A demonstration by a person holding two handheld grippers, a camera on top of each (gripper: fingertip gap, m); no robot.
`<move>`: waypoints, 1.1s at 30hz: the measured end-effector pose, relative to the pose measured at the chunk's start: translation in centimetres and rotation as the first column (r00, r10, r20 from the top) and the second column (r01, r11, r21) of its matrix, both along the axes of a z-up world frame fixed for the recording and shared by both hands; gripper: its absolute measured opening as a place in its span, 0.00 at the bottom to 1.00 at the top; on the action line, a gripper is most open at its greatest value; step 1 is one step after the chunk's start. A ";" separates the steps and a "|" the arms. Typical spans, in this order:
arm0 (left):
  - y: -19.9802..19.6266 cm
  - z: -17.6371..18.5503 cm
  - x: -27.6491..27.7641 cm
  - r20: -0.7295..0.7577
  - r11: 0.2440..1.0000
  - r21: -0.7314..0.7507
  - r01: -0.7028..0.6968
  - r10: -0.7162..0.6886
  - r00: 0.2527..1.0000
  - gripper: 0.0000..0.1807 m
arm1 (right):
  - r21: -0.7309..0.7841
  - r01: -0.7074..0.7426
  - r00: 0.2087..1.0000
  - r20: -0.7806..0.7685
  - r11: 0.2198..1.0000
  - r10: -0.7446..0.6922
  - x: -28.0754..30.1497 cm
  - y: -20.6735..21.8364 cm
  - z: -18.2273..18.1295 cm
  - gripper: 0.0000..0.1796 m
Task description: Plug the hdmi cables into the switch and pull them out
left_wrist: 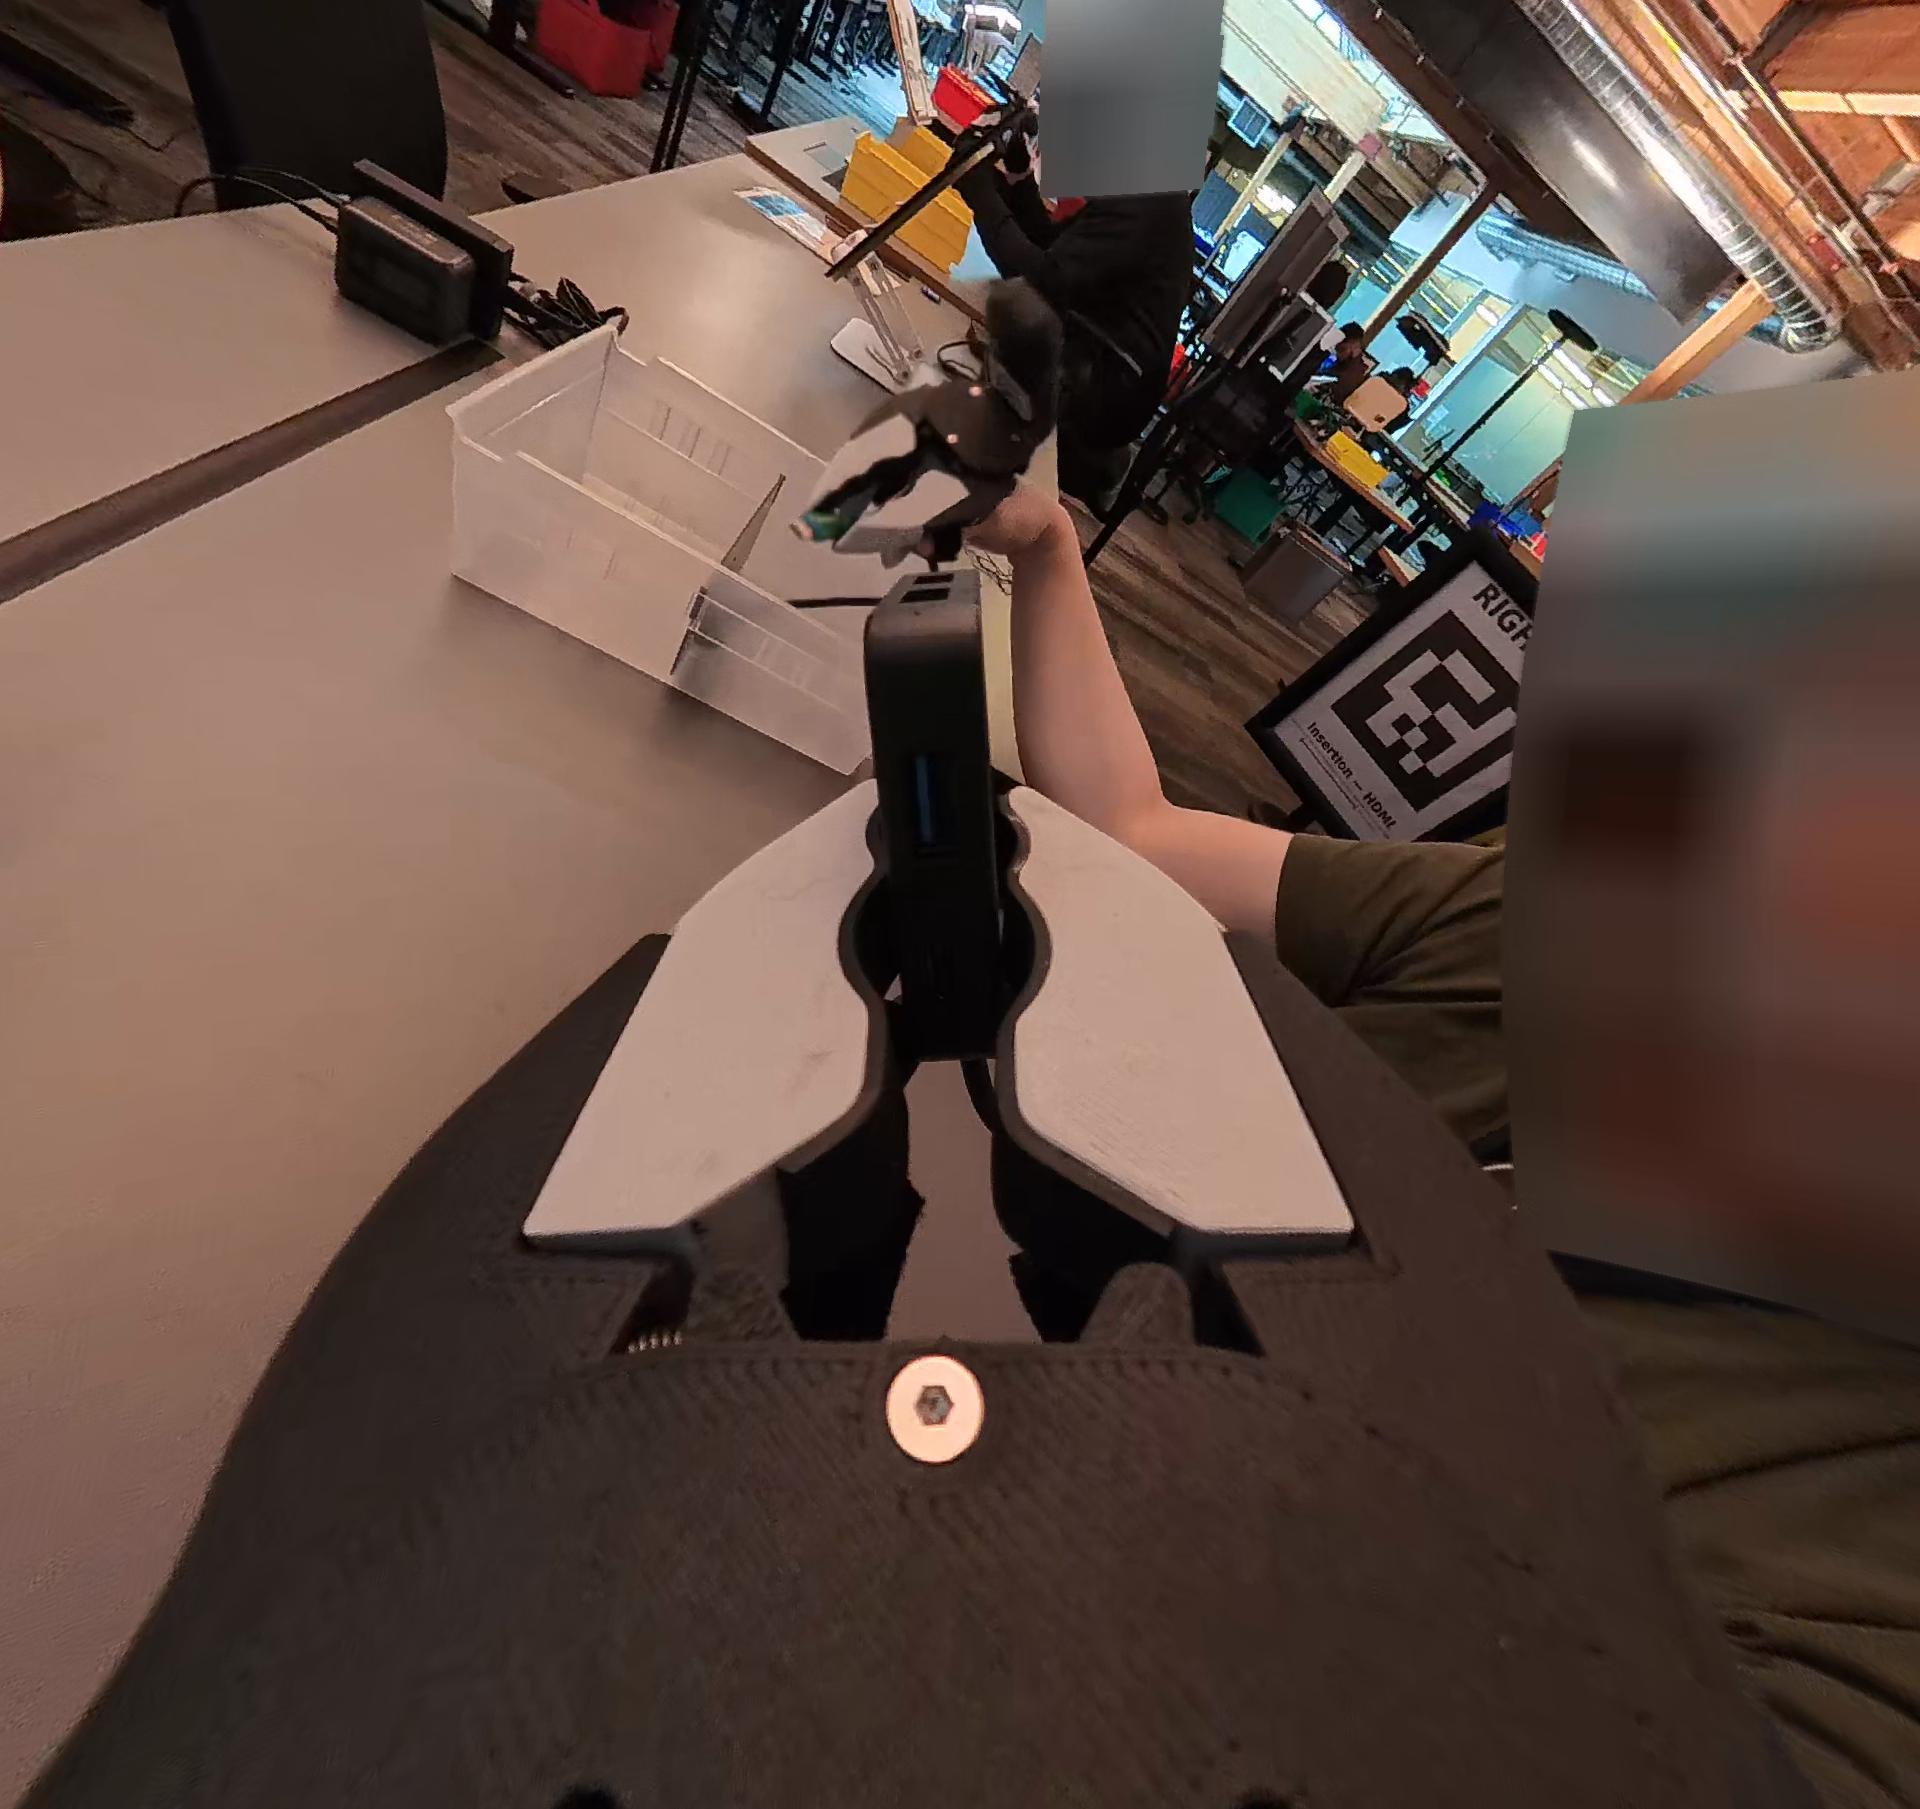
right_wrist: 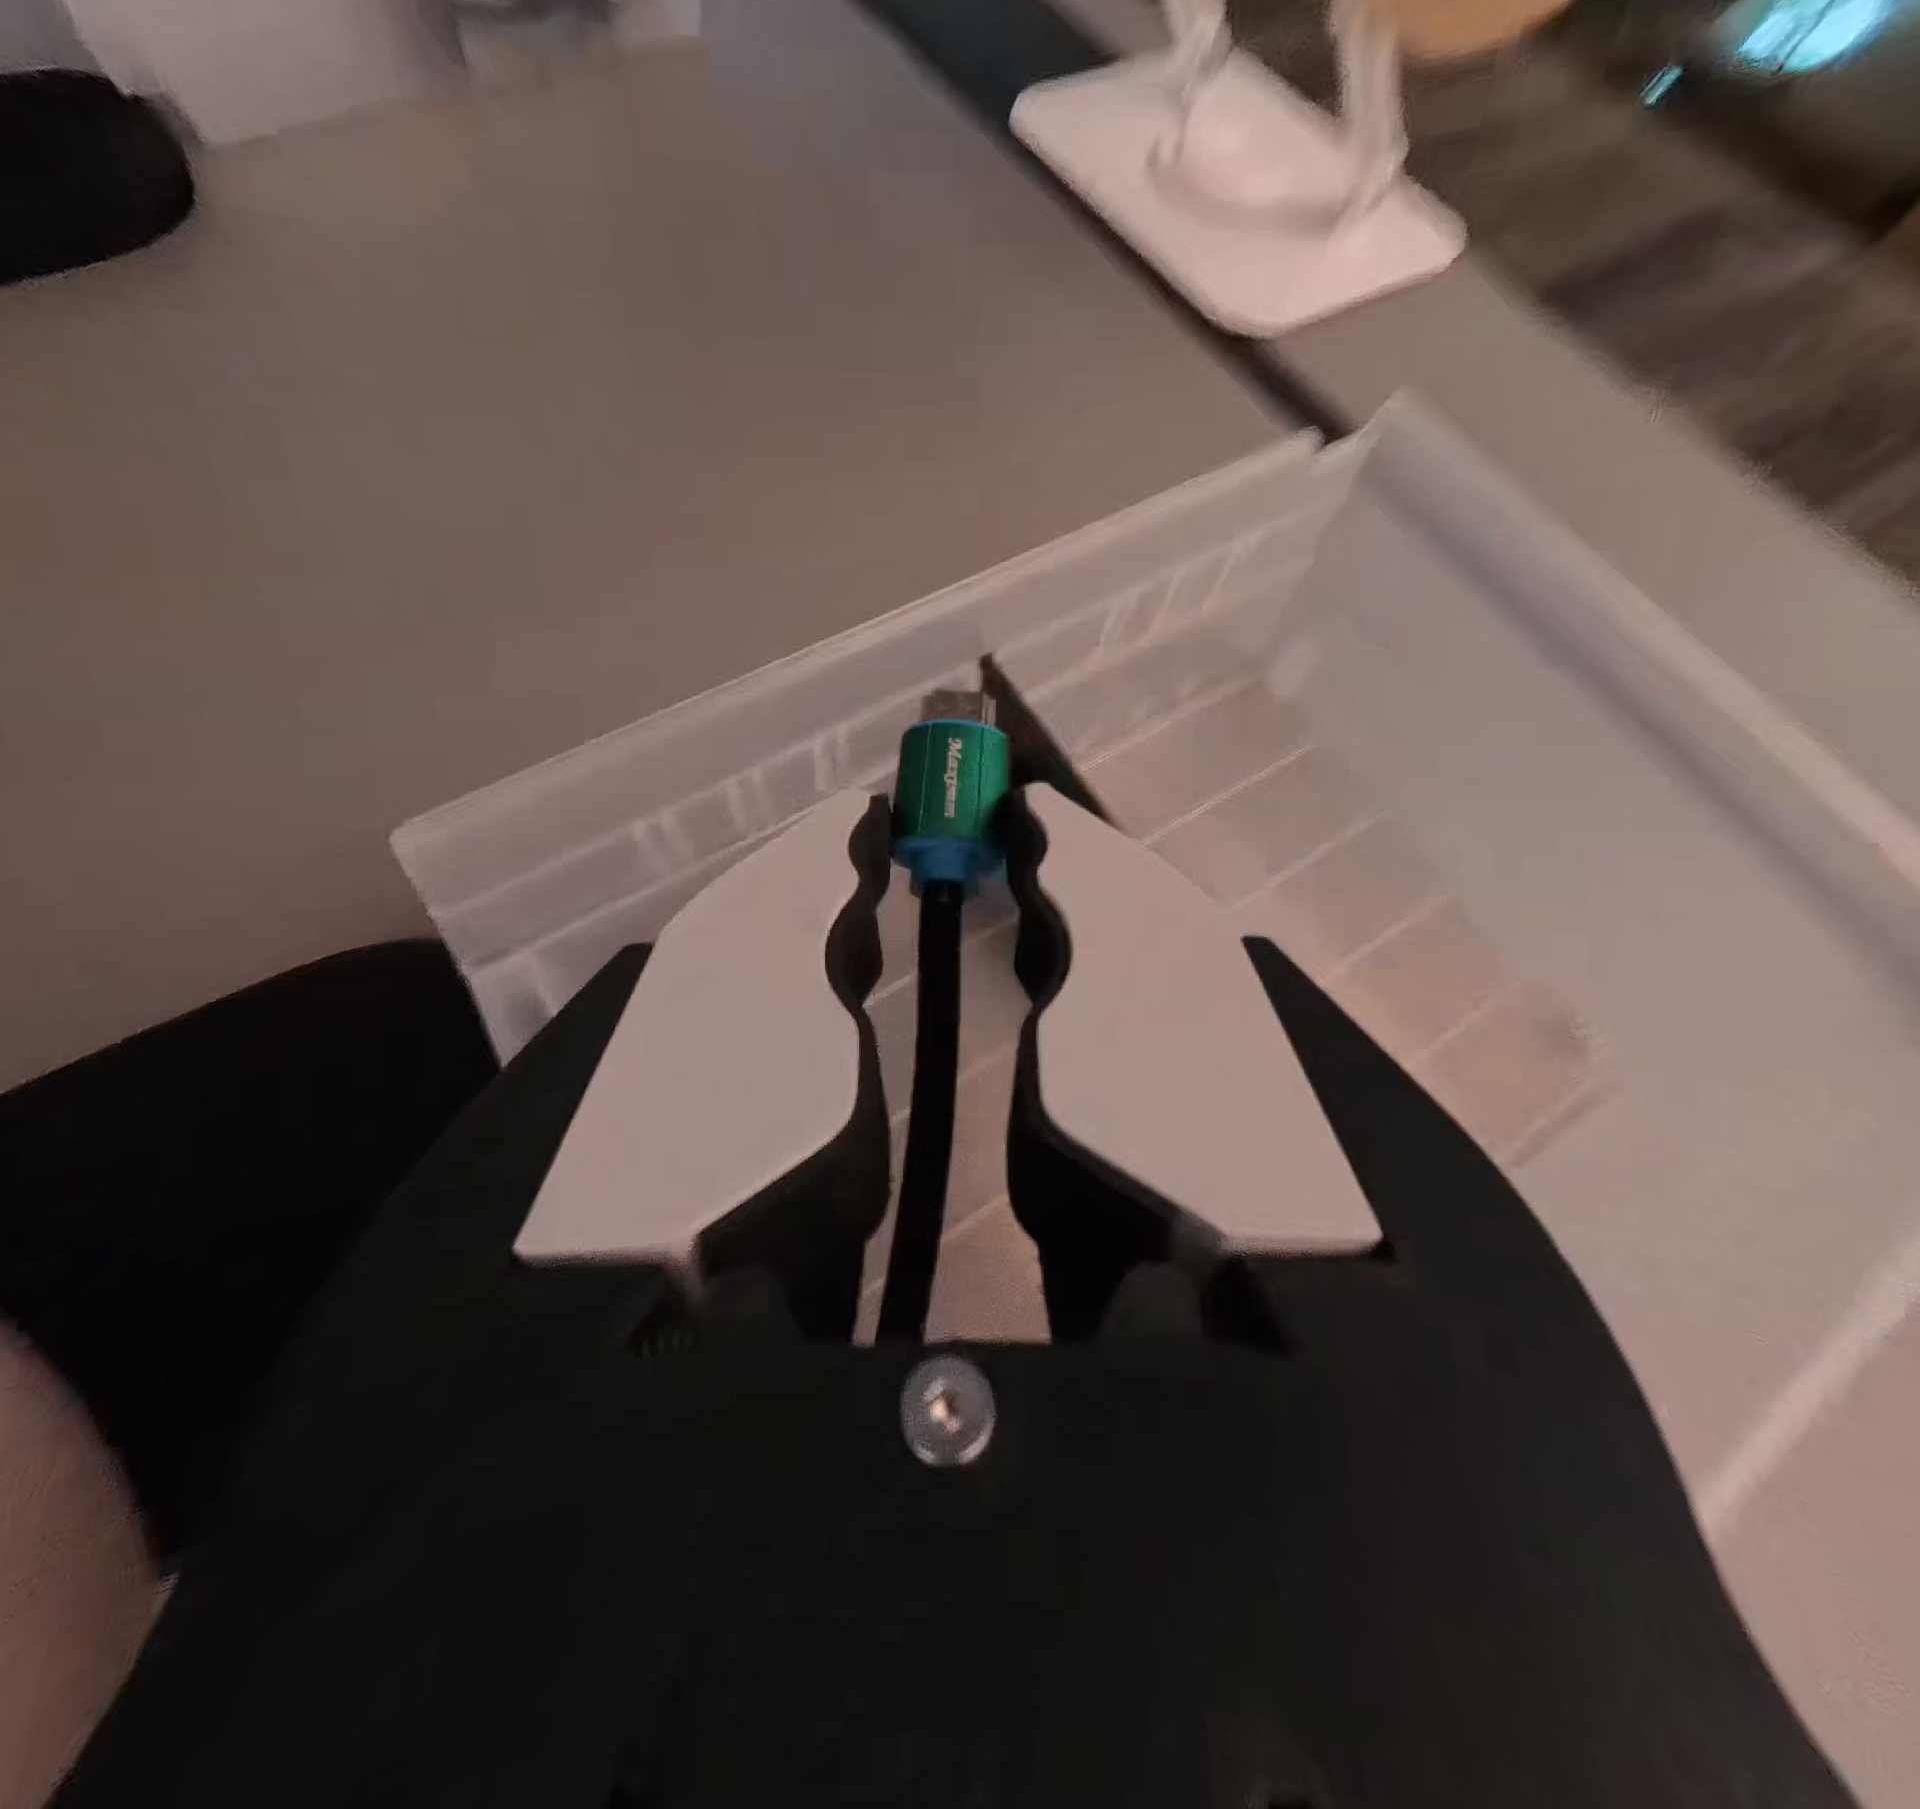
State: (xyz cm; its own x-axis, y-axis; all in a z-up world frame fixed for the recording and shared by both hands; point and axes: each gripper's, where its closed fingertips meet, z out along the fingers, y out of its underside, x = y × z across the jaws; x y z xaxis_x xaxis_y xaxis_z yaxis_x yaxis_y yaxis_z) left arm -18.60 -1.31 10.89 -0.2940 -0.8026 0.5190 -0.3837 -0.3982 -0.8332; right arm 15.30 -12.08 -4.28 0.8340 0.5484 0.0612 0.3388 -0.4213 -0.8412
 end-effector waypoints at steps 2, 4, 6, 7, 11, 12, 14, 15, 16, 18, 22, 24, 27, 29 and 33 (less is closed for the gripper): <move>-0.1 0.0 0.1 -0.001 1.000 -0.003 0.007 -0.007 1.000 0.08 | -0.123 -0.014 1.000 0.016 0.992 0.016 -0.5 -0.3 -2.1 0.12; -0.3 -0.1 0.2 -0.003 1.000 -0.005 0.015 -0.015 1.000 0.08 | -0.240 0.001 0.997 0.076 0.971 0.018 -0.4 -0.2 -4.4 0.12; -0.6 0.1 0.2 0.003 1.000 -0.003 0.027 -0.027 1.000 0.08 | -0.343 0.011 0.995 0.094 0.939 0.023 -0.5 0.0 -6.4 0.13; -0.7 0.2 0.2 0.007 0.999 -0.003 0.033 -0.033 0.999 0.08 | -0.386 0.010 0.996 0.084 0.922 0.025 -0.7 0.0 -7.3 0.13; -0.8 0.5 0.0 0.015 0.999 0.008 0.038 -0.038 0.999 0.08 | -0.506 -0.015 1.000 0.004 0.863 0.019 -1.8 -0.2 -9.7 0.14; -0.8 0.6 -0.1 0.018 0.999 0.008 0.039 -0.039 0.999 0.08 | -0.530 -0.028 0.999 -0.037 0.847 0.010 -2.2 -0.5 -9.7 0.14; -0.7 0.9 -0.3 0.029 0.999 0.011 0.035 -0.035 0.999 0.07 | -0.519 -0.025 0.996 -0.087 0.855 -0.024 -2.2 0.0 -8.7 0.17; -0.7 1.1 -0.5 0.037 0.999 0.014 0.032 -0.033 0.999 0.07 | -0.486 -0.017 0.994 -0.102 0.874 -0.037 -2.2 0.5 -7.8 0.18; -0.7 1.4 -0.6 0.045 0.999 0.017 0.030 -0.031 0.999 0.07 | -0.449 -0.010 0.993 -0.111 0.893 -0.045 -2.2 0.8 -6.8 0.18; -0.6 1.7 -0.8 0.059 0.999 0.023 0.025 -0.026 0.998 0.07 | -0.375 0.034 0.995 -0.072 0.926 -0.066 -1.6 1.2 -5.2 0.22; -0.6 1.8 -0.3 0.064 0.999 0.032 0.015 -0.017 0.998 0.08 | -0.244 0.145 0.988 0.093 0.959 -0.126 0.0 1.2 -1.8 0.25; -0.9 1.6 0.5 0.059 0.999 0.043 0.024 -0.027 0.998 0.08 | -0.113 0.221 0.956 0.221 0.969 -0.192 1.0 2.0 1.1 0.25; -1.3 0.7 1.8 0.030 0.995 0.093 0.038 -0.041 0.999 0.08 | 0.202 0.180 0.926 0.294 0.963 -0.235 -1.4 4.6 7.9 0.25; -1.3 -0.6 2.5 -0.026 0.983 0.180 0.034 -0.029 0.999 0.07 | 0.374 0.018 0.967 0.228 0.927 -0.111 -7.4 6.1 12.2 0.26; -0.4 -2.1 3.5 -0.080 0.937 0.348 -0.034 0.065 0.995 0.08 | 0.494 -0.329 0.907 -0.074 0.805 0.416 -21.5 6.0 16.3 0.26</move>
